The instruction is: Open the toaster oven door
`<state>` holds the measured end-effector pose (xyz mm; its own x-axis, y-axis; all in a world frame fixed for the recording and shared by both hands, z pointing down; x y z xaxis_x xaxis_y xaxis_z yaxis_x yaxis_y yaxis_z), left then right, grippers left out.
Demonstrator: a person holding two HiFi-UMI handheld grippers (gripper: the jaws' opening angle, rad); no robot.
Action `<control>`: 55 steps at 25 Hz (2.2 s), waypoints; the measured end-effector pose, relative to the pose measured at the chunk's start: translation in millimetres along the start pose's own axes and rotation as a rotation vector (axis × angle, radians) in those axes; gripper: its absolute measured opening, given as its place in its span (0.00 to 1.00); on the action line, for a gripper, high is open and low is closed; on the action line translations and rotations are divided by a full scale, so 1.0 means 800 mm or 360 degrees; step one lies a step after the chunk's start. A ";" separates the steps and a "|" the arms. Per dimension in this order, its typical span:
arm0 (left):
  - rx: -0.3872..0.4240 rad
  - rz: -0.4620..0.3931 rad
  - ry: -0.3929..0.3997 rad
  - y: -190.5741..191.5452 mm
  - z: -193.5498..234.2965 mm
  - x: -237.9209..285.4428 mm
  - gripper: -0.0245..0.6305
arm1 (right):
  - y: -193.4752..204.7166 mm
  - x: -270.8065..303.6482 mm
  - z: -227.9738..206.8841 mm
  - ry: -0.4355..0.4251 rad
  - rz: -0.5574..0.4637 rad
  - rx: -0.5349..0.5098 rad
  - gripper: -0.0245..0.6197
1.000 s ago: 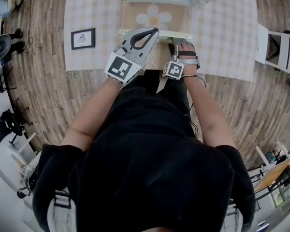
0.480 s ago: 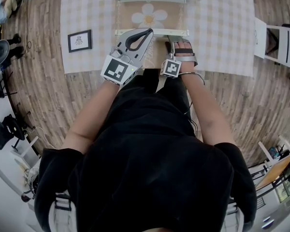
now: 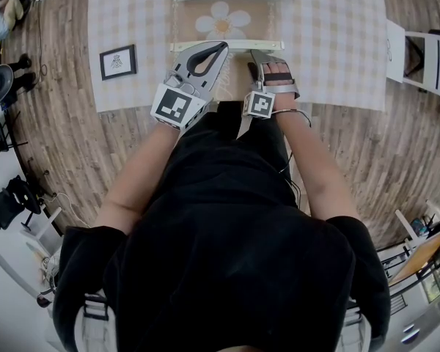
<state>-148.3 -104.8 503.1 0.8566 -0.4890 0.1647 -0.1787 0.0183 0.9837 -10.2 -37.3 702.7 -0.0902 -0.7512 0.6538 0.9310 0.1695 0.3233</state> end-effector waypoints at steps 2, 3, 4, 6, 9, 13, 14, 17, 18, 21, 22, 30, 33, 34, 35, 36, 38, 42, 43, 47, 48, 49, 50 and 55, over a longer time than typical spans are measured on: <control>0.0008 -0.0005 0.0000 0.004 -0.002 -0.002 0.06 | -0.001 -0.006 0.000 -0.0007 -0.0017 -0.0003 0.46; 0.0005 0.0001 -0.0006 0.003 -0.002 -0.002 0.06 | -0.002 -0.009 0.000 -0.0011 -0.0030 -0.0006 0.46; -0.0004 0.0017 -0.0016 0.000 -0.002 -0.002 0.06 | -0.004 -0.012 0.000 -0.0017 -0.0046 -0.0006 0.46; -0.0020 0.0040 -0.0030 -0.007 -0.002 -0.003 0.06 | -0.007 -0.019 -0.001 -0.0031 -0.0084 0.0009 0.46; -0.0013 0.0015 -0.0034 -0.007 0.002 -0.005 0.06 | -0.017 -0.032 -0.012 -0.0037 -0.0156 0.0078 0.46; 0.0007 0.0004 -0.0045 -0.003 0.009 -0.009 0.06 | -0.035 -0.052 -0.052 -0.0026 -0.0258 0.0273 0.42; 0.0009 0.0004 -0.0051 -0.002 0.011 -0.010 0.06 | -0.039 -0.057 -0.065 -0.0024 -0.0285 0.0335 0.41; 0.0004 0.0004 -0.0077 -0.005 0.016 -0.013 0.06 | -0.048 -0.071 -0.109 -0.0016 -0.0372 0.0546 0.37; 0.0005 0.0002 -0.0084 -0.007 0.017 -0.013 0.06 | -0.051 -0.076 -0.124 -0.0017 -0.0402 0.0613 0.35; -0.0007 -0.0002 -0.0099 -0.014 0.021 -0.014 0.06 | -0.059 -0.090 -0.165 -0.0016 -0.0500 0.0826 0.30; -0.0009 -0.0006 -0.0104 -0.015 0.023 -0.014 0.06 | -0.061 -0.095 -0.179 -0.0015 -0.0538 0.0903 0.30; -0.0009 -0.0054 -0.0125 -0.044 0.035 -0.017 0.06 | -0.087 -0.146 -0.261 -0.0092 -0.1012 0.1404 0.10; -0.0001 -0.0083 -0.0110 -0.058 0.035 -0.017 0.06 | -0.093 -0.168 -0.273 -0.0196 -0.1107 0.1536 0.07; 0.0010 -0.0092 -0.0107 -0.062 0.035 -0.019 0.06 | -0.096 -0.173 -0.277 -0.0219 -0.1136 0.1549 0.07; 0.0019 -0.0100 -0.0104 -0.066 0.036 -0.023 0.06 | -0.099 -0.177 -0.279 -0.0235 -0.1166 0.1553 0.07; 0.0021 -0.0106 -0.0102 -0.071 0.036 -0.026 0.06 | -0.101 -0.182 -0.282 -0.0240 -0.1201 0.1545 0.07; 0.0007 -0.0110 -0.0101 -0.085 0.034 -0.030 0.06 | -0.101 -0.189 -0.286 -0.0227 -0.1262 0.1518 0.07; 0.0016 -0.0133 -0.0039 -0.106 0.038 -0.033 0.06 | -0.101 -0.201 -0.297 -0.0225 -0.1288 0.1530 0.07; 0.0016 -0.0139 -0.0030 -0.110 0.040 -0.034 0.06 | -0.100 -0.203 -0.300 -0.0229 -0.1295 0.1537 0.07; 0.0021 -0.0163 -0.0060 -0.130 0.045 -0.037 0.06 | -0.094 -0.205 -0.314 -0.0211 -0.1319 0.1551 0.07; 0.0028 -0.0171 -0.0073 -0.135 0.048 -0.038 0.06 | -0.094 -0.206 -0.318 -0.0201 -0.1322 0.1555 0.07; 0.0037 -0.0185 -0.0083 -0.140 0.050 -0.039 0.06 | -0.095 -0.207 -0.323 -0.0193 -0.1328 0.1562 0.07; 0.0044 -0.0201 -0.0090 -0.144 0.053 -0.040 0.06 | -0.096 -0.208 -0.328 -0.0185 -0.1336 0.1569 0.07; 0.0045 -0.0226 -0.0117 -0.155 0.065 -0.045 0.06 | -0.103 -0.214 -0.341 -0.0157 -0.1369 0.1560 0.07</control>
<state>-182.5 -134.9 371.2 0.8365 -0.5476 0.0172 -0.0725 -0.0795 0.9942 25.2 -97.1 377.4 -0.5880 -0.8085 0.0230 -0.0768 0.0841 0.9935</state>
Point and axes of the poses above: the fingertips, and each gripper's own axes: x forward along the fingers, z to its left, y out of its underside, the point moved 9 cm from there along -x, backward along the fingers, and after that the axes turned 8 degrees about x, right-handed, at the moved point
